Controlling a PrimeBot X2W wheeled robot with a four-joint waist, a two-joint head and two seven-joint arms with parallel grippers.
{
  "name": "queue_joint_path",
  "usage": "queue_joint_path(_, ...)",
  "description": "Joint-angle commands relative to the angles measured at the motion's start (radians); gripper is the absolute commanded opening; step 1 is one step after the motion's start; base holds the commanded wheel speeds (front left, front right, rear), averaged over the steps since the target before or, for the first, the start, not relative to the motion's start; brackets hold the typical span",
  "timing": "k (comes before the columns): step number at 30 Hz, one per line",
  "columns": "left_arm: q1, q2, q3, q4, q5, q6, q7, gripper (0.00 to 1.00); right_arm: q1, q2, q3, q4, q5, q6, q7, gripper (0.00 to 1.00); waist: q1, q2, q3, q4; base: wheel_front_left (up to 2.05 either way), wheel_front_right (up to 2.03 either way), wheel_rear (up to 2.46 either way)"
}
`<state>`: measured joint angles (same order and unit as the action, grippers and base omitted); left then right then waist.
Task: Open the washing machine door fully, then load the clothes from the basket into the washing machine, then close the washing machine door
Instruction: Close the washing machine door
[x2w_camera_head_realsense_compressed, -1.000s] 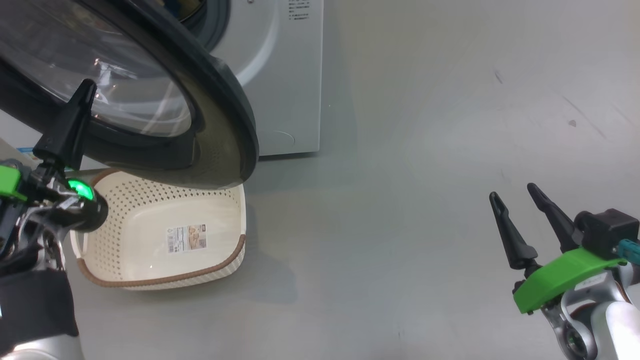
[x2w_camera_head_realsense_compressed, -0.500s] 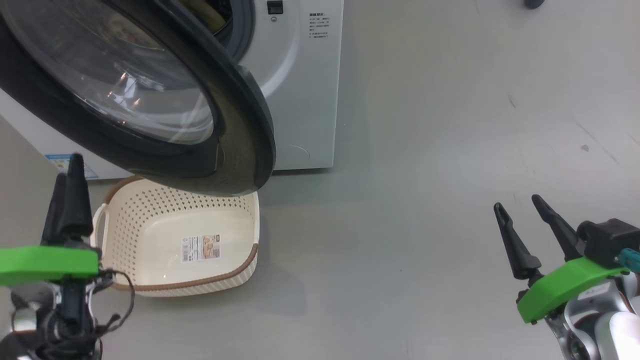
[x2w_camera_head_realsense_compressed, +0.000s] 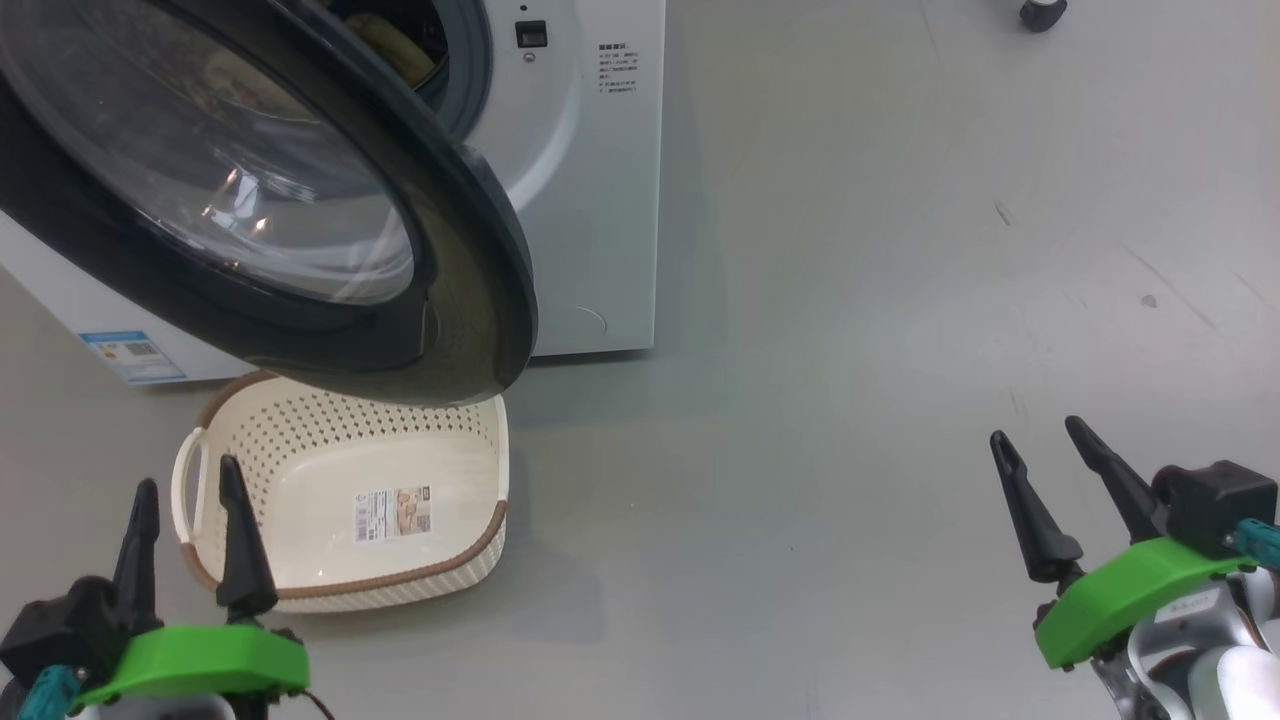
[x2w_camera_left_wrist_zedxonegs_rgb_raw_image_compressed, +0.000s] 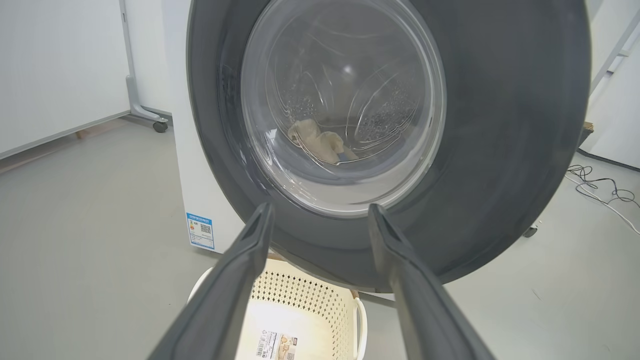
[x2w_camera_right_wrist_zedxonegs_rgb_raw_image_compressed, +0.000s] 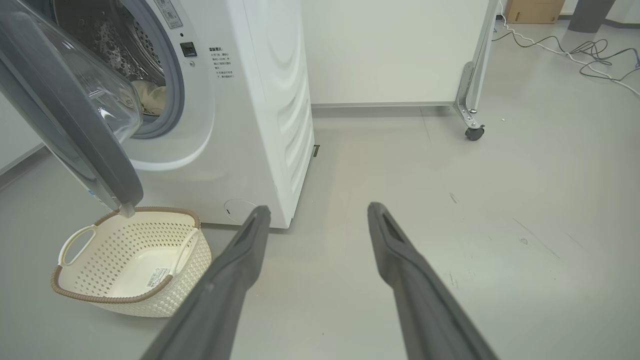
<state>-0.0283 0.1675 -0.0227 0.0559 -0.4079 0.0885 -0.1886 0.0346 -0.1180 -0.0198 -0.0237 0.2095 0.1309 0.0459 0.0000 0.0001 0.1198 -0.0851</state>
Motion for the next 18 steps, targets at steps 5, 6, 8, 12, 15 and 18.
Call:
queue_joint_path(5, 0.020, 0.033, 0.009, -0.052, 0.060, 0.031, -0.015, 1.00, -0.016, -0.018, 0.013, -0.039, -0.012, 0.000, 0.003, 1.00, 0.0000, -0.0001, -0.006, 0.000, 0.00, 0.00, 0.00)
queue_joint_path(6, 0.028, 0.035, 0.004, -0.053, 0.069, 0.036, -0.015, 1.00, -0.016, -0.018, 0.012, -0.040, -0.013, 0.000, 0.004, 1.00, 0.0000, -0.0001, -0.008, 0.001, 0.00, 0.00, 0.00)
queue_joint_path(8, 0.041, 0.034, -0.004, -0.058, 0.078, 0.041, -0.015, 1.00, -0.014, -0.018, 0.011, -0.042, -0.014, 0.000, 0.006, 1.00, 0.0000, -0.0001, -0.011, 0.003, 0.00, 0.00, 0.00)
queue_joint_path(12, 0.057, 0.032, -0.017, -0.066, 0.088, 0.048, -0.013, 1.00, -0.013, -0.018, 0.011, -0.047, -0.015, 0.000, 0.010, 1.00, 0.0000, -0.0001, -0.016, 0.009, 0.00, 0.00, 0.00)
queue_joint_path(15, 0.064, 0.030, -0.026, -0.071, 0.092, 0.052, -0.011, 1.00, -0.013, -0.019, 0.012, -0.051, -0.016, 0.000, 0.012, 1.00, 0.0000, -0.0001, -0.019, 0.011, 0.00, 0.00, 0.00)
queue_joint_path(18, 0.069, 0.028, -0.034, -0.076, 0.094, 0.055, -0.008, 1.00, -0.012, -0.019, 0.012, -0.055, -0.017, 0.000, 0.014, 1.00, 0.0000, -0.0001, -0.021, 0.012, 0.00, 0.00, 0.00)
